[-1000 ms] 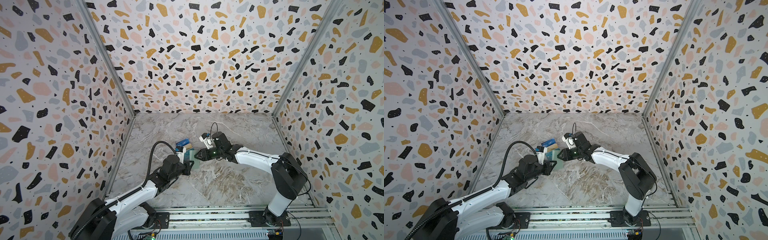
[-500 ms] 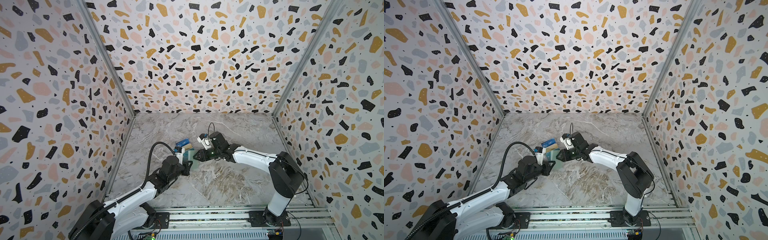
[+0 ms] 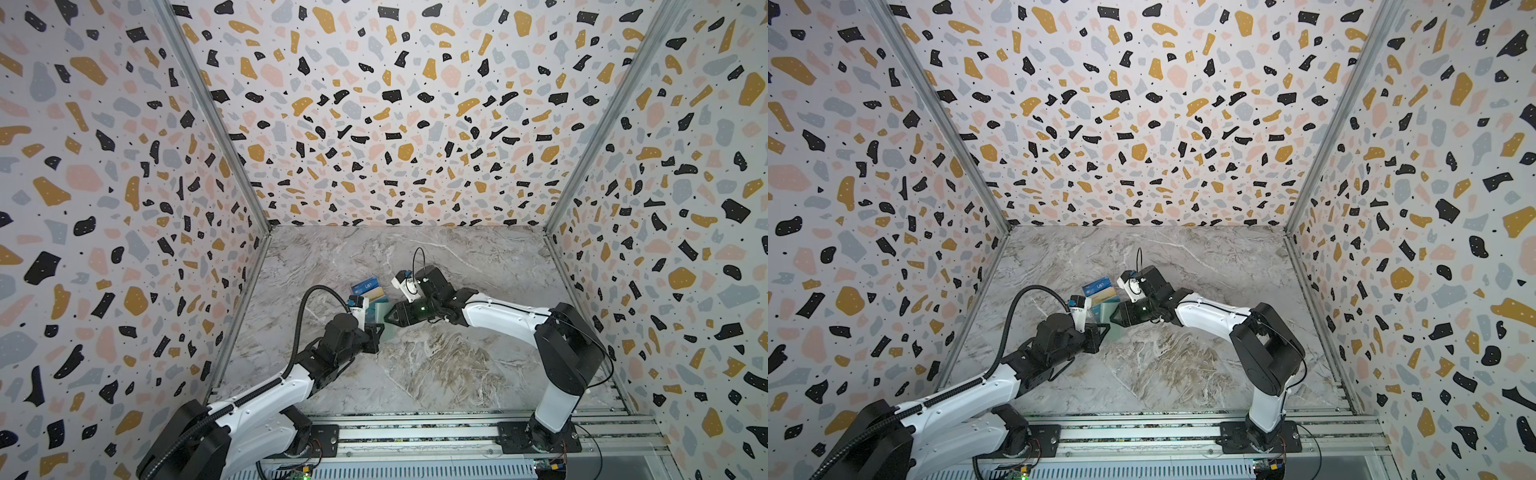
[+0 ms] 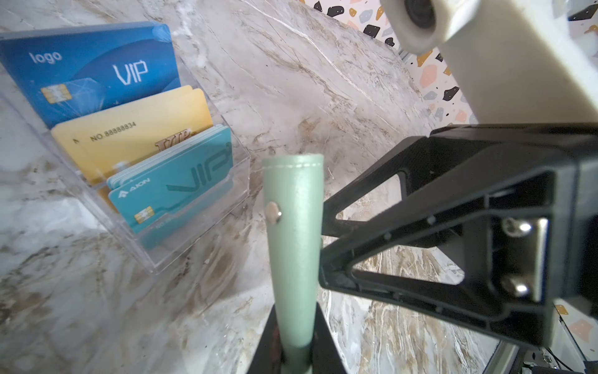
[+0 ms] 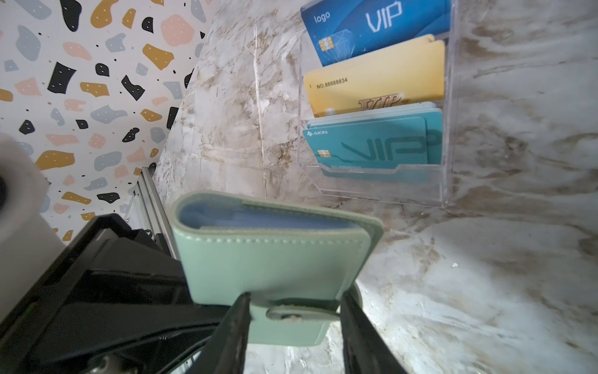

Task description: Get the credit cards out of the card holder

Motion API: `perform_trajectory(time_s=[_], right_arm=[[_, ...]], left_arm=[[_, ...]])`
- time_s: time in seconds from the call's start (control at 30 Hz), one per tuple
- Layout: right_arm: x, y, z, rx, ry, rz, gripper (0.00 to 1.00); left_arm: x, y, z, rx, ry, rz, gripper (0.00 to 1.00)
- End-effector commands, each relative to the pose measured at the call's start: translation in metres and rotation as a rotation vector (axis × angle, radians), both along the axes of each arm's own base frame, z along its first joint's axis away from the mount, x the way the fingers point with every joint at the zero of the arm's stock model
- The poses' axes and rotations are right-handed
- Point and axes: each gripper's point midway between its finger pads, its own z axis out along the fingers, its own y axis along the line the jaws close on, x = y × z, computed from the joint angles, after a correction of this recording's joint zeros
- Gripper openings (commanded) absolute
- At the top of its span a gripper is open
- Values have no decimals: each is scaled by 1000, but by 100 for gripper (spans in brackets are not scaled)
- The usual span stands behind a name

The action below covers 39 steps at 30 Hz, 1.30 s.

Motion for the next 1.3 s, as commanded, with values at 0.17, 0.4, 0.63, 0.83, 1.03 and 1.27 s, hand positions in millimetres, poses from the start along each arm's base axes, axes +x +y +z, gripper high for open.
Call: perform_trajectory(time_s=[0.17, 0.4, 0.63, 0.83, 1.03, 1.27], right_arm=[[-4, 6, -4, -39, 11, 17, 45], [-1, 1, -18, -122, -2, -10, 39], [5, -6, -25, -210, -31, -31, 35], [6, -11, -26, -247, -42, -34, 26], [4, -8, -24, -232, -36, -18, 13], [6, -8, -19, -222, -48, -20, 0]], left_arm=[[8, -2, 30, -65, -104, 19, 0], [7, 2, 32, -63, -114, 34, 0], [8, 4, 33, -64, -119, 50, 0], [10, 6, 32, -61, -122, 62, 0], [11, 7, 32, -59, -124, 71, 0], [13, 14, 25, -32, -110, 107, 0]])
